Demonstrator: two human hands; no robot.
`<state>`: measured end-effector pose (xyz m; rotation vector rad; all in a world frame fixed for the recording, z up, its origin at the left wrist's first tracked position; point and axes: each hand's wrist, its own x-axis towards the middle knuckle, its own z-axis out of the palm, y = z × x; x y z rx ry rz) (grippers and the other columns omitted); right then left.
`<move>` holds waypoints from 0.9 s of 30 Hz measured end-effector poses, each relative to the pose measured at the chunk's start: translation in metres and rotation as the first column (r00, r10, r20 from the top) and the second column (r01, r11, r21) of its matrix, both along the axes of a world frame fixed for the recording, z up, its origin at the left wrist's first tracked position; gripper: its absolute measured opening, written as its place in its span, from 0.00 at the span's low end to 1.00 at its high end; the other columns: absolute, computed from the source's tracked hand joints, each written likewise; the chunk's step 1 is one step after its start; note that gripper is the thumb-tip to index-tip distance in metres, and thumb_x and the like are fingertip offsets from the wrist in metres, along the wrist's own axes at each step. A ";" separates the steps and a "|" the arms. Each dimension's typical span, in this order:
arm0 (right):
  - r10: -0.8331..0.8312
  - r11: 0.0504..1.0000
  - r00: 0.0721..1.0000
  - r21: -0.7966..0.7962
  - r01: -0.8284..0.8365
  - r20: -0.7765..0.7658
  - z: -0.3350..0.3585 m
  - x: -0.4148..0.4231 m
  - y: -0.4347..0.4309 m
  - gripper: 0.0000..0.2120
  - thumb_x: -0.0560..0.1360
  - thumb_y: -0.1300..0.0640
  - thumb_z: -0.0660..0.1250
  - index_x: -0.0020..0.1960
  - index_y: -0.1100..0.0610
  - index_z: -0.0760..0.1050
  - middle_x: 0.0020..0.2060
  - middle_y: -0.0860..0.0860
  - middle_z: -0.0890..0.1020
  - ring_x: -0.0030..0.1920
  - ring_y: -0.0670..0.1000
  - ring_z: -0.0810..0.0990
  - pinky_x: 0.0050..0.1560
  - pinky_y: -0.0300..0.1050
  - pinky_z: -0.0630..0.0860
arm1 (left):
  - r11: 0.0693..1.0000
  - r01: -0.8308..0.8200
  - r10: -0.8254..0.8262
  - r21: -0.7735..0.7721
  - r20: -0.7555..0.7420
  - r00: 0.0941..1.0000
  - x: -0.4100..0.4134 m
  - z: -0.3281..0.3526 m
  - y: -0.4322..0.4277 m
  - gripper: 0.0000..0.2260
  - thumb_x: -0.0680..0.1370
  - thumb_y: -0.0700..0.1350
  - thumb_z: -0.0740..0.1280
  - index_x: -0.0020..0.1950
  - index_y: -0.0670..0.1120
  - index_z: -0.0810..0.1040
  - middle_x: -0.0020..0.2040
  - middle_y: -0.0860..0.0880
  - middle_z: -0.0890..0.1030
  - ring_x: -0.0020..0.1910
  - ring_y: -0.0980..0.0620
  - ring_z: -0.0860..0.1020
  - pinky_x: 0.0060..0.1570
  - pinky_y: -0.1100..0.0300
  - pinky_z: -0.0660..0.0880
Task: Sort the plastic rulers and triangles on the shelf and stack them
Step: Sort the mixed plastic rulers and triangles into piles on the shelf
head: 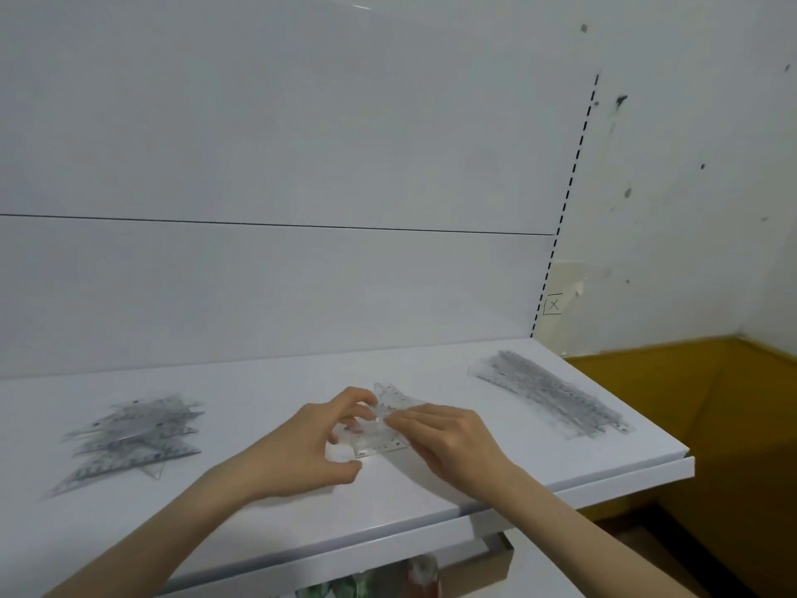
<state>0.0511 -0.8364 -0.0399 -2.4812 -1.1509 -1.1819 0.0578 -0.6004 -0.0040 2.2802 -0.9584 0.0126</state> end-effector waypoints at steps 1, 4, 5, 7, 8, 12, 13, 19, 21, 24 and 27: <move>-0.026 1.000 1.000 0.004 0.026 -0.006 -0.001 0.003 -0.006 0.09 0.76 0.61 0.64 0.53 0.57 0.82 0.48 0.48 0.85 0.47 0.49 0.84 0.38 0.41 0.80 | 0.999 -0.016 0.015 0.032 0.041 0.999 0.001 -0.002 0.004 0.26 0.71 0.48 0.68 0.63 0.65 0.60 0.62 0.64 0.72 0.60 0.66 0.70 0.55 0.70 0.69; -0.190 0.980 0.978 0.039 0.194 -0.090 -0.001 0.018 -0.019 0.10 0.73 0.62 0.65 0.50 0.55 0.83 0.44 0.47 0.86 0.42 0.49 0.84 0.28 0.39 0.77 | 0.989 -0.122 0.110 0.087 0.129 0.986 0.006 -0.011 0.031 0.26 0.74 0.51 0.66 0.63 0.70 0.55 0.63 0.63 0.69 0.62 0.69 0.67 0.57 0.70 0.66; -0.257 0.963 0.956 0.049 0.266 -0.139 0.000 0.025 -0.020 0.11 0.71 0.63 0.67 0.50 0.54 0.83 0.42 0.47 0.86 0.40 0.50 0.85 0.26 0.39 0.76 | 0.983 -0.160 0.148 0.085 0.138 0.979 0.008 -0.014 0.042 0.26 0.74 0.51 0.65 0.62 0.71 0.55 0.63 0.63 0.68 0.61 0.70 0.66 0.57 0.70 0.66; -0.370 0.921 0.881 0.004 0.389 -0.295 0.002 0.041 -0.019 0.14 0.68 0.62 0.71 0.53 0.54 0.83 0.45 0.50 0.85 0.43 0.53 0.85 0.31 0.43 0.77 | 0.968 -0.232 0.217 0.097 0.144 0.966 0.008 -0.018 0.064 0.24 0.75 0.52 0.65 0.62 0.71 0.56 0.62 0.64 0.68 0.61 0.69 0.66 0.57 0.69 0.67; -0.416 0.901 0.829 -0.049 0.430 -0.374 0.003 0.049 -0.016 0.17 0.70 0.60 0.72 0.59 0.54 0.80 0.51 0.51 0.84 0.50 0.54 0.83 0.40 0.45 0.79 | 0.960 -0.263 0.248 0.100 0.145 0.958 0.008 -0.019 0.075 0.24 0.74 0.53 0.64 0.62 0.71 0.56 0.62 0.64 0.68 0.61 0.68 0.67 0.57 0.67 0.68; -0.441 0.896 0.657 -0.267 0.353 -0.611 0.002 0.063 -0.008 0.17 0.73 0.66 0.59 0.60 0.55 0.74 0.58 0.51 0.78 0.62 0.55 0.74 0.55 0.50 0.74 | 0.929 -0.361 0.348 0.082 0.140 0.927 0.006 -0.018 0.112 0.21 0.71 0.55 0.63 0.59 0.69 0.60 0.59 0.63 0.70 0.59 0.65 0.69 0.52 0.69 0.69; -0.433 0.900 0.641 -0.277 0.336 -0.634 0.003 0.065 -0.006 0.15 0.71 0.68 0.57 0.54 0.57 0.74 0.53 0.51 0.78 0.60 0.57 0.74 0.53 0.51 0.74 | 0.924 -0.376 0.365 0.068 0.129 0.922 0.007 -0.018 0.118 0.20 0.70 0.55 0.62 0.59 0.68 0.61 0.59 0.63 0.70 0.59 0.65 0.70 0.51 0.70 0.70; -0.516 0.852 0.619 -0.280 0.443 -0.592 0.020 0.059 0.003 0.32 0.74 0.69 0.54 0.76 0.52 0.60 0.73 0.49 0.66 0.73 0.50 0.63 0.67 0.42 0.65 | 0.916 -0.398 0.387 0.051 0.152 0.910 0.015 -0.019 0.137 0.16 0.70 0.51 0.63 0.54 0.67 0.65 0.57 0.63 0.71 0.57 0.67 0.69 0.53 0.69 0.68; -0.478 0.870 0.657 -0.210 0.447 -0.583 0.026 0.058 0.008 0.34 0.73 0.71 0.53 0.76 0.51 0.60 0.73 0.49 0.65 0.72 0.49 0.64 0.67 0.41 0.64 | 0.927 -0.371 0.355 0.057 0.190 0.916 0.018 -0.020 0.140 0.15 0.73 0.47 0.65 0.53 0.66 0.66 0.55 0.64 0.70 0.57 0.70 0.66 0.53 0.73 0.65; -0.437 0.888 0.703 -0.143 0.438 -0.560 0.036 0.061 0.027 0.31 0.74 0.69 0.53 0.74 0.49 0.64 0.71 0.48 0.68 0.70 0.48 0.67 0.65 0.40 0.66 | 0.945 -0.317 0.292 0.075 0.238 0.926 0.019 -0.020 0.150 0.12 0.73 0.50 0.63 0.55 0.57 0.73 0.56 0.59 0.73 0.57 0.68 0.64 0.55 0.77 0.59; -0.359 0.927 0.753 -0.113 0.359 -0.552 0.043 0.067 0.078 0.28 0.76 0.68 0.54 0.71 0.49 0.69 0.68 0.48 0.72 0.68 0.48 0.70 0.63 0.40 0.68 | 0.947 -0.310 0.278 0.084 0.269 0.922 0.014 -0.020 0.187 0.21 0.70 0.56 0.56 0.57 0.49 0.77 0.57 0.55 0.76 0.57 0.63 0.64 0.59 0.73 0.60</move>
